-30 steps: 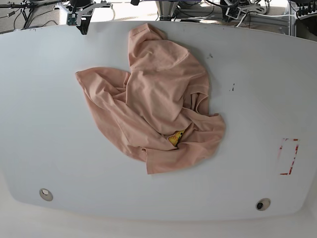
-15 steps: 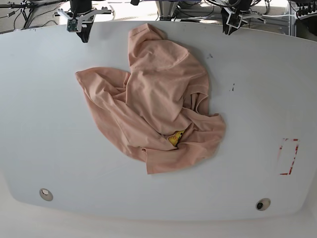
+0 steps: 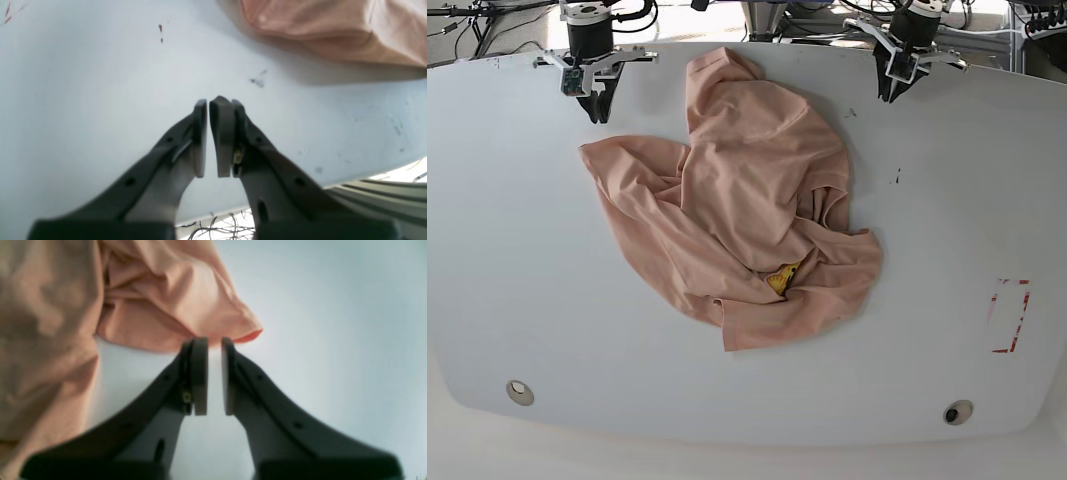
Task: Fold the T-shirt properly
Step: 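Lower both grippers toward the peach T-shirt, right gripper to its edge, then grasp the shirt edge with the right gripper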
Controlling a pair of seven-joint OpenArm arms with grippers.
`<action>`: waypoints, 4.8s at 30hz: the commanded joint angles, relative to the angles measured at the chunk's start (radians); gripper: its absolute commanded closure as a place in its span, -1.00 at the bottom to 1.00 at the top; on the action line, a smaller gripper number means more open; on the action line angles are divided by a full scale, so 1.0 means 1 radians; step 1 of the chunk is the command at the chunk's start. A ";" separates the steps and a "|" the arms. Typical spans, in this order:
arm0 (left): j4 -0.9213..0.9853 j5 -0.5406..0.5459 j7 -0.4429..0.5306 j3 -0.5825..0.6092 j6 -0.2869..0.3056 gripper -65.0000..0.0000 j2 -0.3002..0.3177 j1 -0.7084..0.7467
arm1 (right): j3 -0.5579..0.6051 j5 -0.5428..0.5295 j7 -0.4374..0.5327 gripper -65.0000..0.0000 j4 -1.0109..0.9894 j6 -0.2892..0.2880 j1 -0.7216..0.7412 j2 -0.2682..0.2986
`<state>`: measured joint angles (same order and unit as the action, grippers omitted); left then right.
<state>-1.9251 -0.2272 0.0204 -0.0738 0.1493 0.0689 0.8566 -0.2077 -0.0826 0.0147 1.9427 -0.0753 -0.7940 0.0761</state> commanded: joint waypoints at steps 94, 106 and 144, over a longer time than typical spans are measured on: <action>-0.070 -0.007 -0.064 -0.013 0.042 0.20 -0.015 -0.145 | -0.125 -0.291 -0.500 -0.22 -0.195 -0.103 0.538 0.033; -0.072 -0.005 -0.072 -0.017 0.043 0.20 -0.015 -0.146 | -0.066 -0.251 -0.517 -0.22 -0.201 -0.094 0.549 0.007; -0.071 -0.013 -0.060 -0.026 0.041 0.18 -0.018 -0.148 | -0.061 -0.381 -0.521 0.33 -0.344 -0.155 0.577 0.014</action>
<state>-1.9739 -0.2432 -0.0631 -0.0986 0.1974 0.0502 0.7013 -0.2680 -0.4603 -0.5167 1.5845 -0.2268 -0.2291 0.0811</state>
